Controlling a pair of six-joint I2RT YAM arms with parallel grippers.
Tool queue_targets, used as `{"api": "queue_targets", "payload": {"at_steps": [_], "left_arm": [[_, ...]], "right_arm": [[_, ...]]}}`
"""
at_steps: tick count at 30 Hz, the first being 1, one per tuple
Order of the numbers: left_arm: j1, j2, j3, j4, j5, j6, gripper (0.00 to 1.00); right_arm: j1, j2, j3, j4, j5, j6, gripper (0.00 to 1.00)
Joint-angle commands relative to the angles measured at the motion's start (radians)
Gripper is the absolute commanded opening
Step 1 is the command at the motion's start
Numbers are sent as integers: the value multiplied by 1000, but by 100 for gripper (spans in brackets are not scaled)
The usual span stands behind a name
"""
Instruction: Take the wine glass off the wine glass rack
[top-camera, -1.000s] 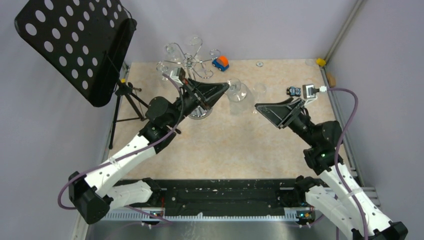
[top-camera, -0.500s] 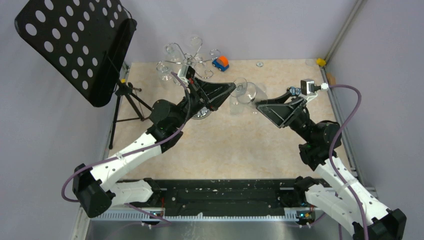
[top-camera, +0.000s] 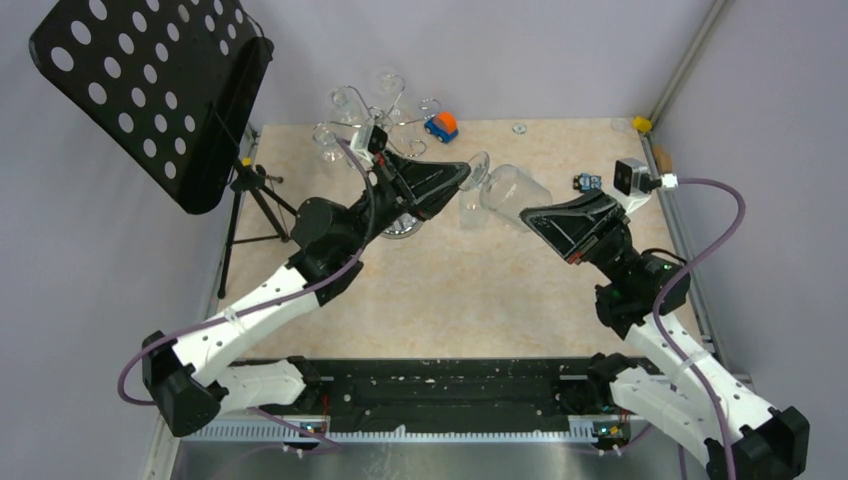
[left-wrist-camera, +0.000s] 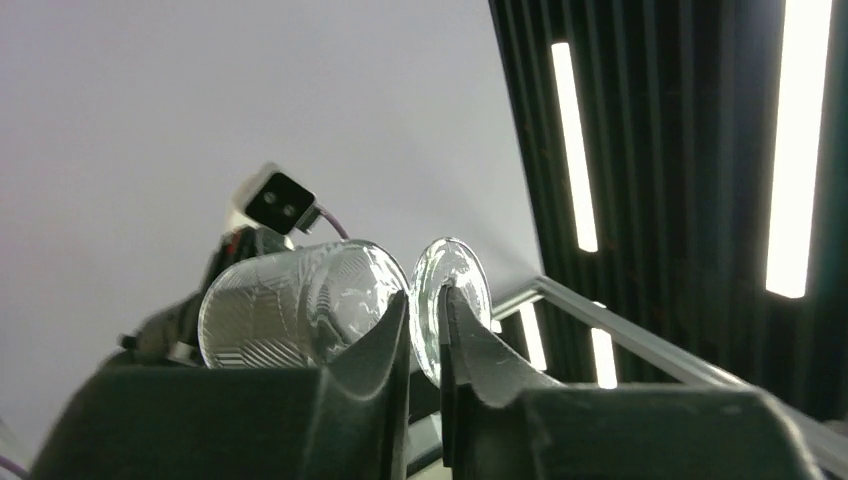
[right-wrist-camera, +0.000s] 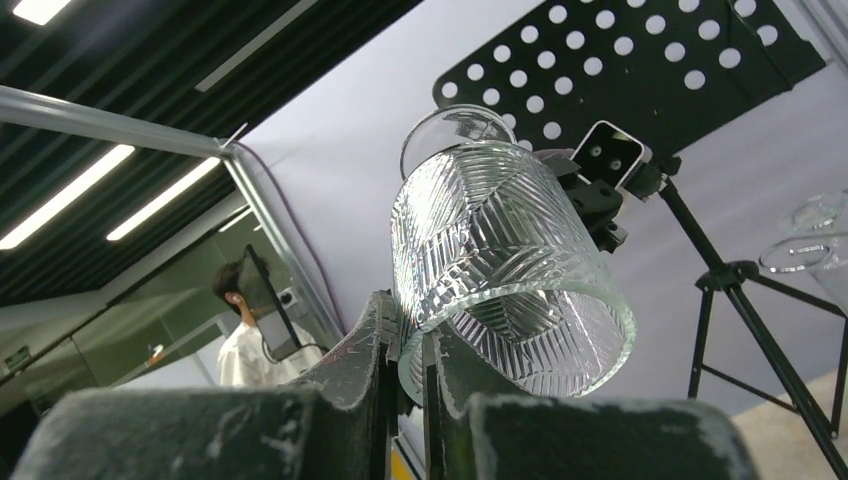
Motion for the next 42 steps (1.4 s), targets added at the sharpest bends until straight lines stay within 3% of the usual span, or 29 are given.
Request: {"api": "queue_targets", "payload": {"at_steps": [1,4,7,11,15,22,26,31,42], "left_arm": [[2,-55,138,-119,-2,245,24],[3,-75,129,-166,-20,319,51],[3,-92,121,-227,-35,389,67],[2,-106,120,-292,-57,505,75],[3,-115,129,-380,-50,725,81],[3,-37,301,-888,-141,1150,82],[3,18,393,-1080,-236,1286,82],[3,16,401,-1135,-312,1367,82],[3,-24,341,-1128,-341,1427,83]], "right_arm": [[4,-20,90,-28,16,-82,0],[4,-60,134,-181,38,-184,0],[4,-100,187,-376,83,-295,0],[4,-129,253,-608,143,-424,0],[4,-135,331,-848,227,-551,0],[4,6,632,-1480,584,-840,0],[4,128,765,-1758,756,-928,0],[-18,246,821,-1894,842,-979,0],[-191,510,845,-1922,685,-1103,0]]}}
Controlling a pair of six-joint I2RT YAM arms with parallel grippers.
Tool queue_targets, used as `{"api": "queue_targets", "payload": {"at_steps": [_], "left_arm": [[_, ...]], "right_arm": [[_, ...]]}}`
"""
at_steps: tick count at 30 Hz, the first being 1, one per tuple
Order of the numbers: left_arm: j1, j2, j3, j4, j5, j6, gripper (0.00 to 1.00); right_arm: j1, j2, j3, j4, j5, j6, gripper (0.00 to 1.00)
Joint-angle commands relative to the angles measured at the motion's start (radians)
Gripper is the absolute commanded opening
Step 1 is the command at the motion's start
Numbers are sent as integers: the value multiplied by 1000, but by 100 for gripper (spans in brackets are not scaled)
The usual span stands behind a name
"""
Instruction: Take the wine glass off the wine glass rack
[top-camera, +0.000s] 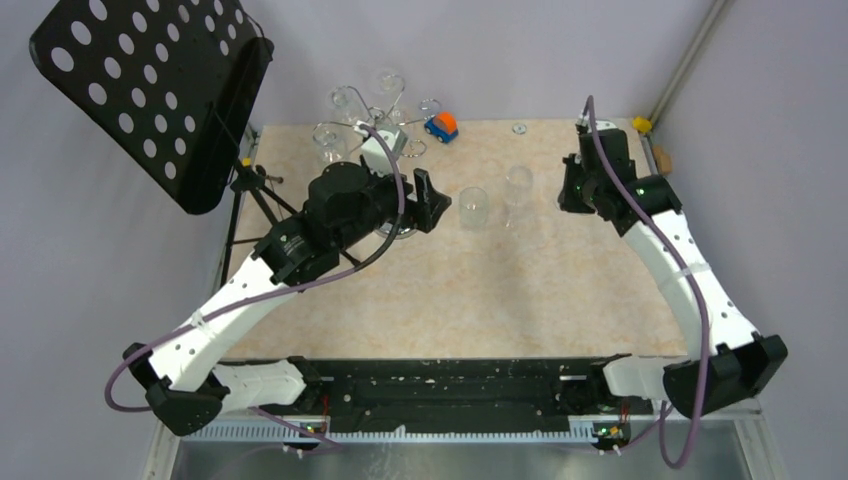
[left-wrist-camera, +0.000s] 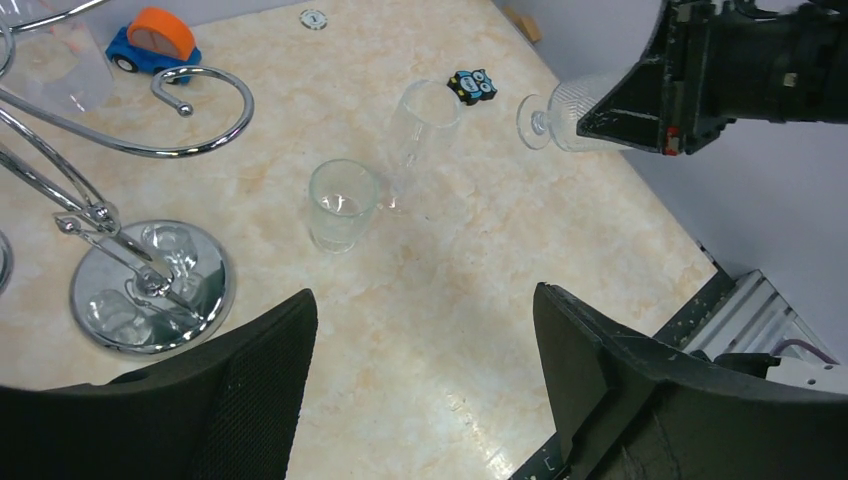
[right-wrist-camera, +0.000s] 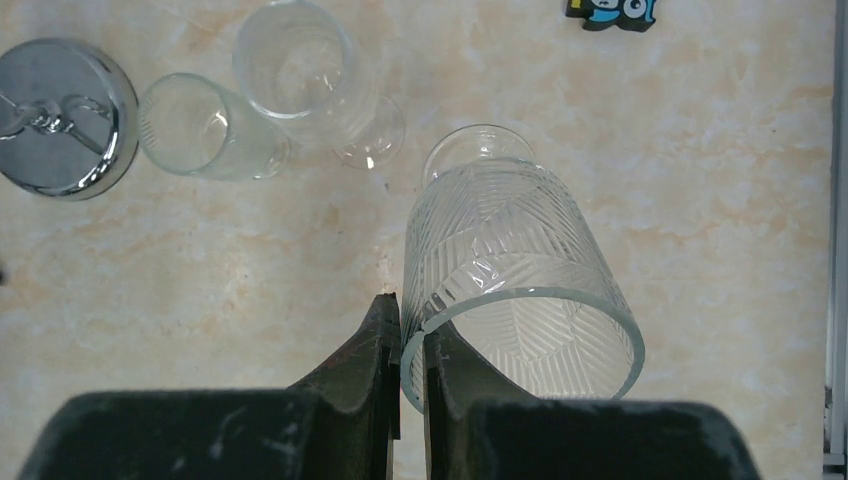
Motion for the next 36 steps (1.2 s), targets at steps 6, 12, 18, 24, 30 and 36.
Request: {"api": "queue_targets", "payload": {"at_steps": [6,12,18,24,30,36], "left_arm": [[1,-62,-31,19,-40,62,84],[1,-81,-35,18,-74,80,85],[1,-98,-25,17,-87,90,86],[1,-113,-22,15,-115,91,86],[2,-108,-8,10,-131,99,86],[3,-89,58,18,-190,167,90]], "right_arm": [[-78,194,25,114,-152,-106,0],[-85,302,23,142,-169,-114,0],[-115,368,7,171,-162,-116,0],[-160,421,-9,209,-212,-124,0],[-176,469,1,218,-248,-128,0],[-177,495,-2,231,-250,-121,0]]}}
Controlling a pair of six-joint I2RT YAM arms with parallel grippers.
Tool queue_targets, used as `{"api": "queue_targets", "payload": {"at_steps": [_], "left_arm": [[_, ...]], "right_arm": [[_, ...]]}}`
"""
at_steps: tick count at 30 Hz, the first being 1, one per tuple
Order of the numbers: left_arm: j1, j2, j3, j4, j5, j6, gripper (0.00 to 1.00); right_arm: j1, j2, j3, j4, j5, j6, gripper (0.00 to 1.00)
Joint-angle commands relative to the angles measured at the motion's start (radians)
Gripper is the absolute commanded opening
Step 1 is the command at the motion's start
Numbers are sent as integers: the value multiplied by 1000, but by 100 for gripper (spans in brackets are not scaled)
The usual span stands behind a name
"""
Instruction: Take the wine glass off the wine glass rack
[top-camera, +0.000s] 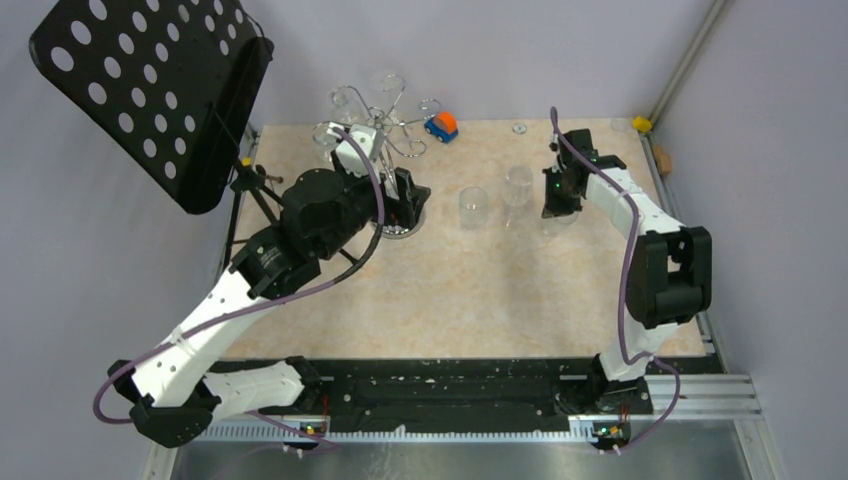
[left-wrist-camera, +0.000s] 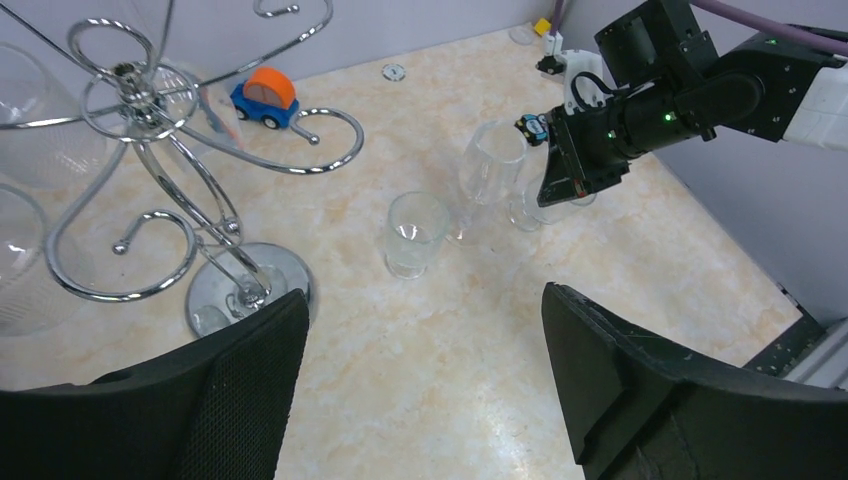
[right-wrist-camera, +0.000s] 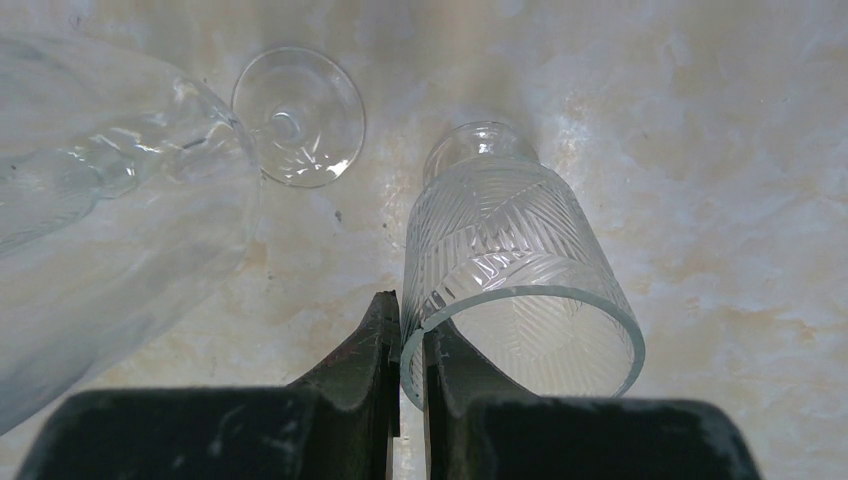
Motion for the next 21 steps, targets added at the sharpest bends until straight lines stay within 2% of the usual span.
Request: {"api": "queue_targets", "payload": {"at_steps": [1,5,7,10,17,21], "left_arm": [[2,12,102,20,-87,82,91],[2,40,160,38,-131,116,95],[2,59,181,45,-155,120,97],[19,102,242,42,-182,75,99],[119,260,453,-43,-127,-35,98],[234,317,500,-74,8,-137,96]], "right_arm": [[-6,0,16,65,-7,-5,0],[-10,3,19,66,11,-2,10],[-9,8,22,66,6,0,18],[-9,10,34,71,13,4,27],[-10,0,102,61,9,12,32],[-10,-47,111,75,6,28,34]]}}
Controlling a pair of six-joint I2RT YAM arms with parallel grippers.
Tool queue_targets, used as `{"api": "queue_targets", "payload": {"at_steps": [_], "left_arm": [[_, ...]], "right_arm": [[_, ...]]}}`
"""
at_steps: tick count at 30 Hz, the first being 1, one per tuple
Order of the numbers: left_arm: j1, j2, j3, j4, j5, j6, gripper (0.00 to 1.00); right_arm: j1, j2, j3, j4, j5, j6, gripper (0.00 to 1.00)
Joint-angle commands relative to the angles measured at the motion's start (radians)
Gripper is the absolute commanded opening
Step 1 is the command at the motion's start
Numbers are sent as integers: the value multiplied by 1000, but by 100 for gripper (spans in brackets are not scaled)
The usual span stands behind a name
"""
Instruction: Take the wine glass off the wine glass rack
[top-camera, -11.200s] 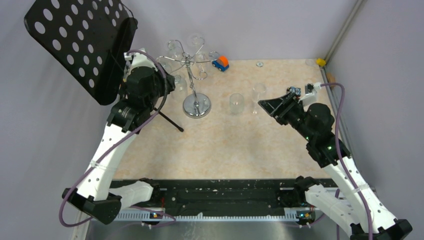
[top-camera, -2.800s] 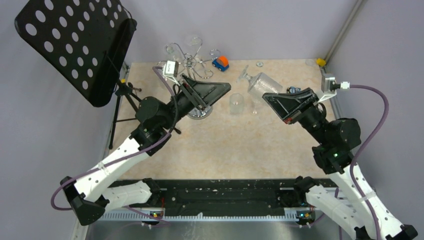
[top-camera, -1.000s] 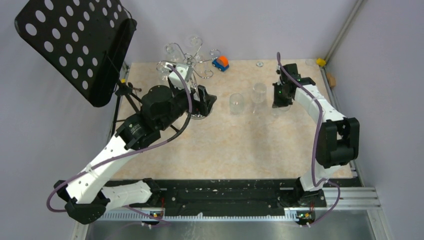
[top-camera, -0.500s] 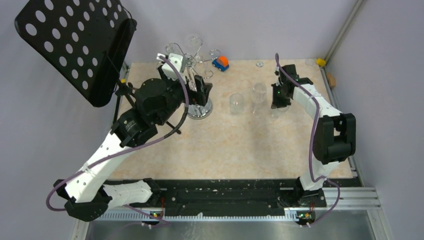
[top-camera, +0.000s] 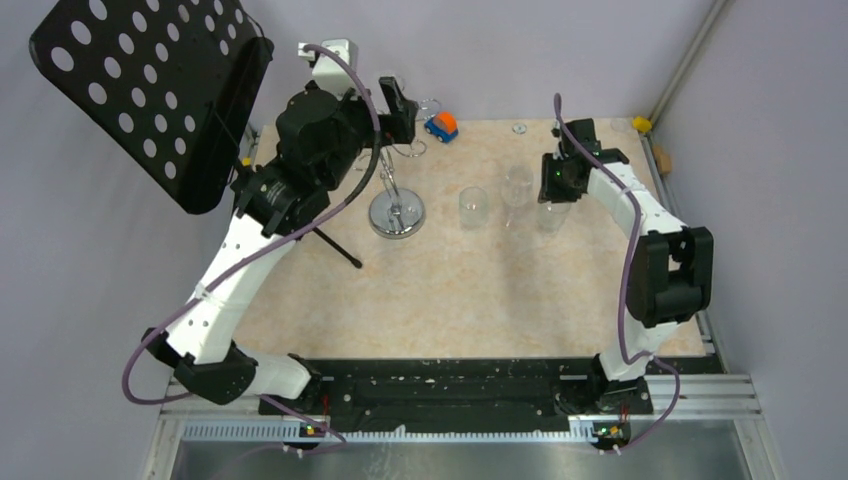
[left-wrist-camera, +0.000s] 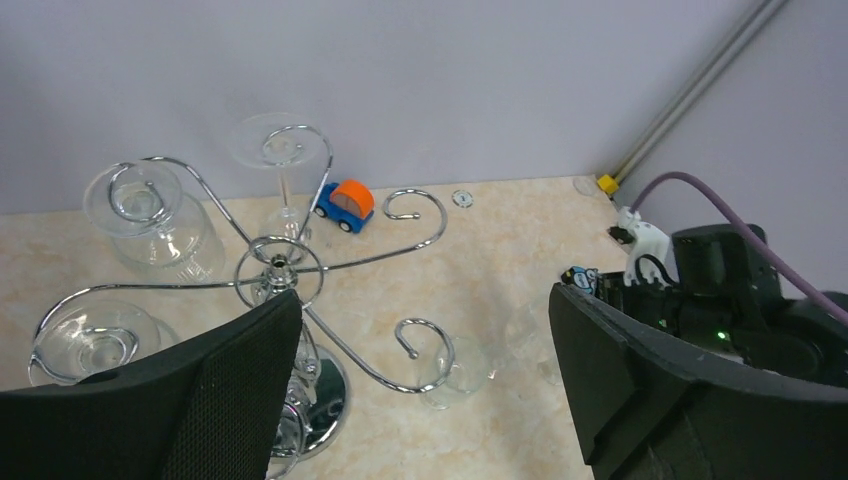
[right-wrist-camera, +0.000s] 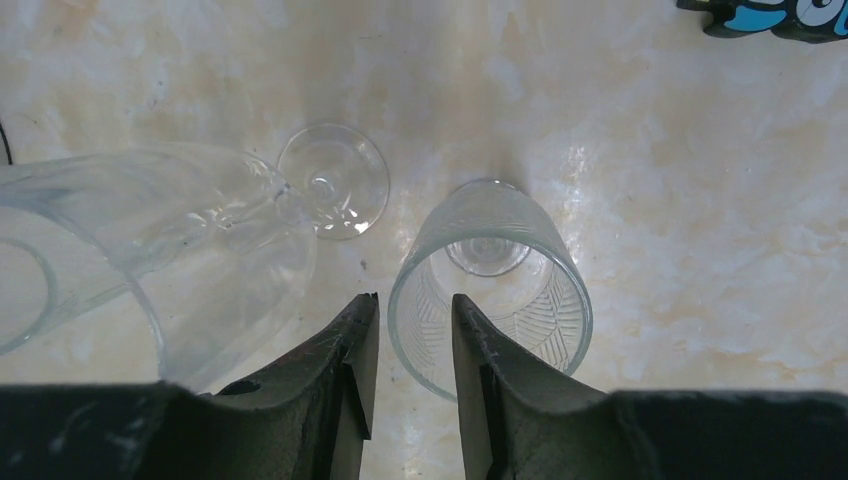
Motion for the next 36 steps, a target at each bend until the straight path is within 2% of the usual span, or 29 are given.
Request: {"api": "queue_targets", "payload": {"at_steps": [1,6,9,13,16,19,29,36], "left_arm": [[125,46,63,-38,135,-136,95],[210,92,82,-46,193,-201,93],[243,131,107,-58,190,-236,87],[256,164,119,-69,58,-248,73],[265,188,131,-117,-20,-245,71],[266,171,122,-166,-83,-245,70],[271,-39,-78,-180,-243,-248,73],[358,-30,-98,-233,-149,-283,77]], "right_arm": [[-8,-77,53,38,6,28,35],[-6,-192,20,76,-8,67,39],[-7,-273,-29,108,-30,104,40],[-6,-376,-87,135,-66,141,40],[-6,-433,-125,137,-75,152,40],[-5,-476,-146,133,-78,153,40],[-5,-532,-191,137,-97,159,40],[-5,-541,-217,143,-107,162,40]]}}
